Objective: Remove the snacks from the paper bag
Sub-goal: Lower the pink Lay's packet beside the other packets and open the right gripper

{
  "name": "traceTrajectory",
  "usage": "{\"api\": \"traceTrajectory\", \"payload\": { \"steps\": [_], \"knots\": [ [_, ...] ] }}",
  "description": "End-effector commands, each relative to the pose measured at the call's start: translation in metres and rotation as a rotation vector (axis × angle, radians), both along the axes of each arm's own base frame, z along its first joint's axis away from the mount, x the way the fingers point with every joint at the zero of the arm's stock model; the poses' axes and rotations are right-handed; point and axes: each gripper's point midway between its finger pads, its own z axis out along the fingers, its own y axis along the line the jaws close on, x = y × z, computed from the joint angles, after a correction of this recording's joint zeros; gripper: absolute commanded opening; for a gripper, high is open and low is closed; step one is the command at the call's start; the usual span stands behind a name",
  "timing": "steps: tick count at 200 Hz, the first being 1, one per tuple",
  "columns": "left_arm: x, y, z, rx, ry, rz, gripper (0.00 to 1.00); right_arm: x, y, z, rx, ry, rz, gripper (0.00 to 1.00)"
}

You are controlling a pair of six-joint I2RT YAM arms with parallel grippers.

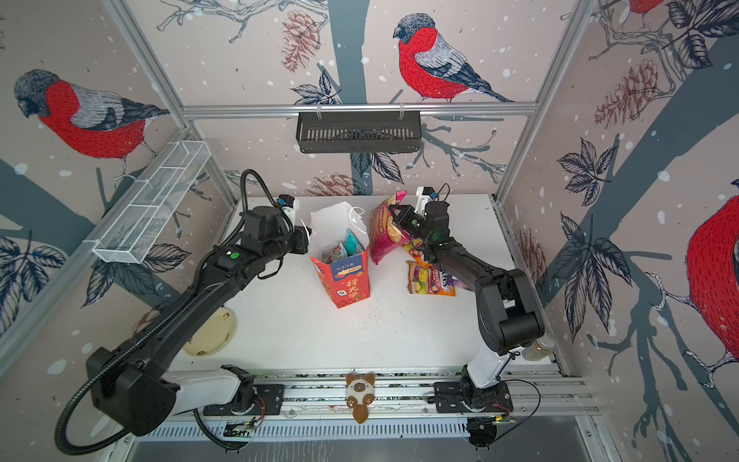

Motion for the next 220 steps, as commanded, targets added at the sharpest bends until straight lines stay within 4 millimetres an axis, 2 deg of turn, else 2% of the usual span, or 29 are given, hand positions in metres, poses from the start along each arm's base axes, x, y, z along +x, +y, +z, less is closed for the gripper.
{"api": "traceTrajectory", "payload": {
  "steps": [1,21,56,73,87,97,133,172,194,220],
  "knots": [
    [0.0,0.003,-0.002,0.008,0.007,0.011,0.0,0.009,0.003,-0.017,-0.048,0.055,-0.043,0.02],
    [0.0,0.004,-0.001,0.015,0.005,0.015,0.0,0.009,0.002,-0.047,-0.156,0.154,-0.087,0.02],
    [0.002,0.006,-0.001,0.041,0.0,0.018,0.0,-0.005,-0.003,-0.101,-0.352,0.327,-0.102,0.03],
    [0.003,0.007,-0.001,0.058,-0.001,0.02,0.0,-0.015,-0.01,-0.118,-0.411,0.366,-0.121,0.06],
    [0.004,0.008,-0.001,0.066,-0.004,0.02,0.0,-0.021,-0.015,-0.123,-0.423,0.371,-0.132,0.11],
    [0.005,0.008,-0.001,0.071,-0.004,0.019,0.0,-0.023,-0.018,-0.124,-0.433,0.371,-0.139,0.16],
    [0.008,0.01,-0.001,0.091,-0.012,0.022,0.0,-0.026,-0.023,-0.121,-0.458,0.364,-0.151,0.19],
    [0.013,0.02,0.004,0.129,-0.038,0.048,0.0,-0.026,-0.029,-0.117,-0.527,0.37,-0.171,0.38],
    [0.016,0.022,0.005,0.142,-0.048,0.05,0.0,-0.028,-0.041,-0.104,-0.577,0.346,-0.212,0.46],
    [0.018,0.021,0.004,0.152,-0.048,0.045,0.0,-0.032,-0.059,-0.077,-0.62,0.301,-0.28,0.54]
  ]
}}
